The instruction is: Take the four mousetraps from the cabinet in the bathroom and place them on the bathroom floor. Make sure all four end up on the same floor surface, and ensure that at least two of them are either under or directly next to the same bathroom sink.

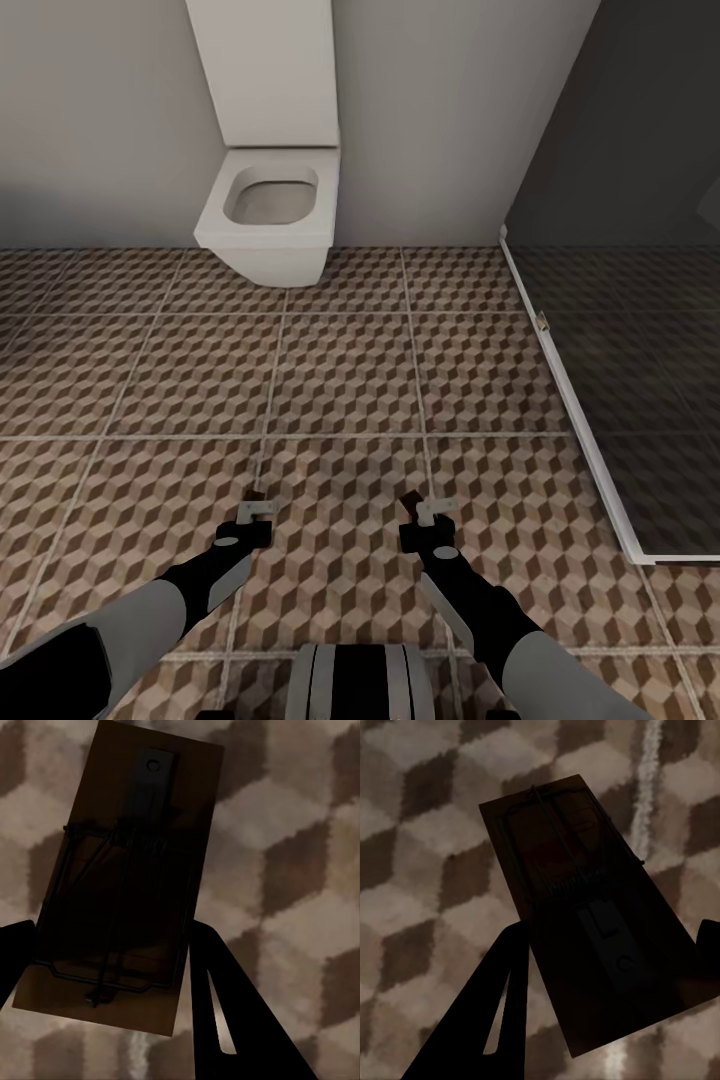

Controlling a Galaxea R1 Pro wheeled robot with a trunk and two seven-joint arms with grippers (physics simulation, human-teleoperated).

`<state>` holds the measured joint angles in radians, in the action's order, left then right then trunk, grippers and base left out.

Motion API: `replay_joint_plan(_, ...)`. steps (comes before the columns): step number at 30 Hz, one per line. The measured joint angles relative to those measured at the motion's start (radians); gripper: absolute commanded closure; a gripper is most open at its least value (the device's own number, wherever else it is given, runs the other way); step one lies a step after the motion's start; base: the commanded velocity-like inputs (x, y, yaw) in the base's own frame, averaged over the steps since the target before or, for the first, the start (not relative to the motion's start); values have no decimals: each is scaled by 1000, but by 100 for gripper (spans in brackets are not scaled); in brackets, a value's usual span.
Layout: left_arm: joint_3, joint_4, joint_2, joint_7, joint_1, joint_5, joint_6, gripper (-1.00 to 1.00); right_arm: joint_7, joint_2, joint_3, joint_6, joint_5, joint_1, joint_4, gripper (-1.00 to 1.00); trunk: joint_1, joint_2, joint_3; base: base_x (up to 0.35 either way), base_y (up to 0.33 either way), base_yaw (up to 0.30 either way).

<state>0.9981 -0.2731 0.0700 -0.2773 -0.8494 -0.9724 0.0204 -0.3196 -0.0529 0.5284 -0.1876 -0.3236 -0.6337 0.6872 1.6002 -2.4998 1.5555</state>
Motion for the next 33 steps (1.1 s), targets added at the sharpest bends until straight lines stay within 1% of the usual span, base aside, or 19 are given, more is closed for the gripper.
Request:
replay_joint_plan(4,6,0,0,0,0,0,0,100,0,0,0,0,0,0,0,100,0,0,0,16,27,0)
replay_joint_plan(7,10,0,1,0,0,0,-1,100,0,0,0,0,0,0,0,100,0,0,0,117,183,0)
replay_joint_plan(24,12,0,0,0,0,0,-1,100,0,0,0,0,0,0,0,100,0,0,0,197,252,0)
replay_joint_plan(33,12,0,-1,0,0,0,-3,100,0,0,0,0,0,0,0,100,0,0,0,236,252,0)
